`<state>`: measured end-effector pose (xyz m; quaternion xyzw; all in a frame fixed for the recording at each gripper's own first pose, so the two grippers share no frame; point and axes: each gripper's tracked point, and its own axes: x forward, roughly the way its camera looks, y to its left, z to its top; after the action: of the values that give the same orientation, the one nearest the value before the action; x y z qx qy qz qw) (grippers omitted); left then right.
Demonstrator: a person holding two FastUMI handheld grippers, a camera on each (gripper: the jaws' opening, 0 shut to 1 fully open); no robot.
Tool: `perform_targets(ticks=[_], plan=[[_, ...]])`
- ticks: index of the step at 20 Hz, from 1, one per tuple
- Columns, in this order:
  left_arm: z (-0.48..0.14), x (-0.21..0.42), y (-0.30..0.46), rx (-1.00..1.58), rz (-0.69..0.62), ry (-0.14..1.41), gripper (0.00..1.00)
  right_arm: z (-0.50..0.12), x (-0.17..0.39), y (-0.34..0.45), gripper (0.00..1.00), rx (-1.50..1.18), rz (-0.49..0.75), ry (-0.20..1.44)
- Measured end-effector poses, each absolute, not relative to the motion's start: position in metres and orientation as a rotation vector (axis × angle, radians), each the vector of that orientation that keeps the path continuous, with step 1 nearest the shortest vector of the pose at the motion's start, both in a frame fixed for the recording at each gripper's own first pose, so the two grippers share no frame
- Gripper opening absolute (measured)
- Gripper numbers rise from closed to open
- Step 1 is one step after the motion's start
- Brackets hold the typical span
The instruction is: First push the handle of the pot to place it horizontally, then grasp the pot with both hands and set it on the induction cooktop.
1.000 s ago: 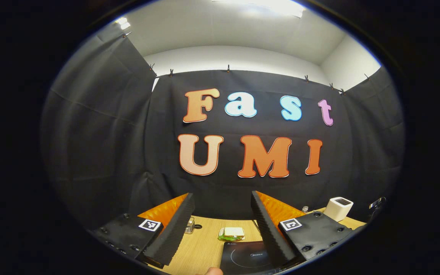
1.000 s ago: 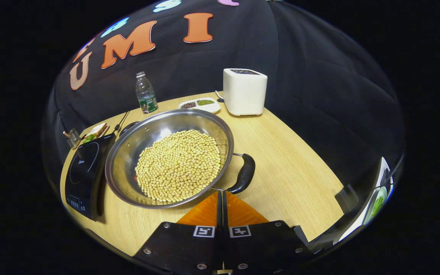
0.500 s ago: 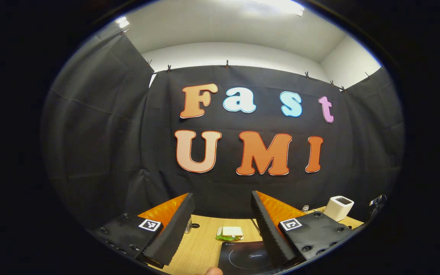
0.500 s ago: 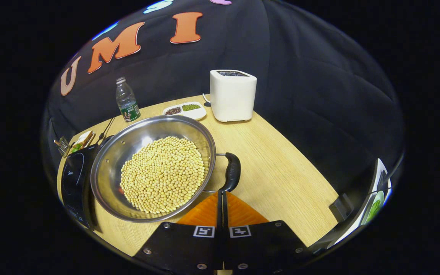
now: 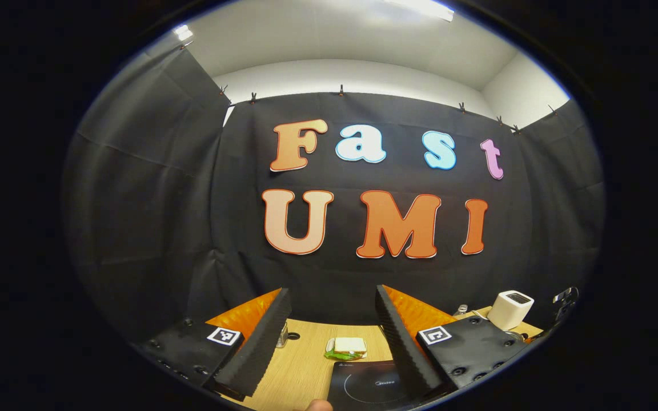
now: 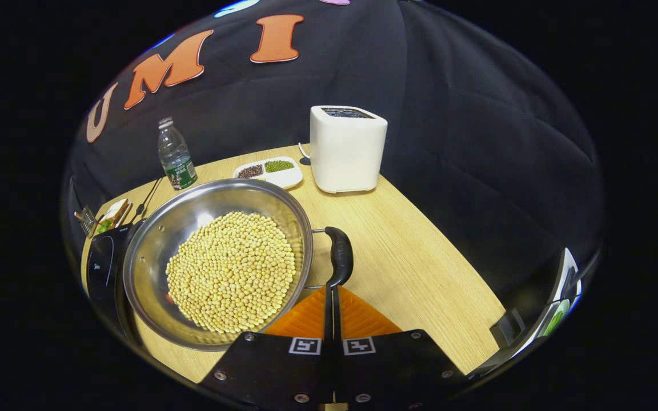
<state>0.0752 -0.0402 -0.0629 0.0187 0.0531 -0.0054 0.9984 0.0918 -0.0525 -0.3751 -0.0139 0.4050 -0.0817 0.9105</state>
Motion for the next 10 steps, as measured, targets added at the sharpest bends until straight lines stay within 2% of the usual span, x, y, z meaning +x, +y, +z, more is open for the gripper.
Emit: perform_targets(ticks=[10], plan=[[-0.087,0.088,-0.039,0.038,-0.003,0.145,0.98,-0.379,0.122,-0.056,0.00,-0.084,-0.188,0.833]])
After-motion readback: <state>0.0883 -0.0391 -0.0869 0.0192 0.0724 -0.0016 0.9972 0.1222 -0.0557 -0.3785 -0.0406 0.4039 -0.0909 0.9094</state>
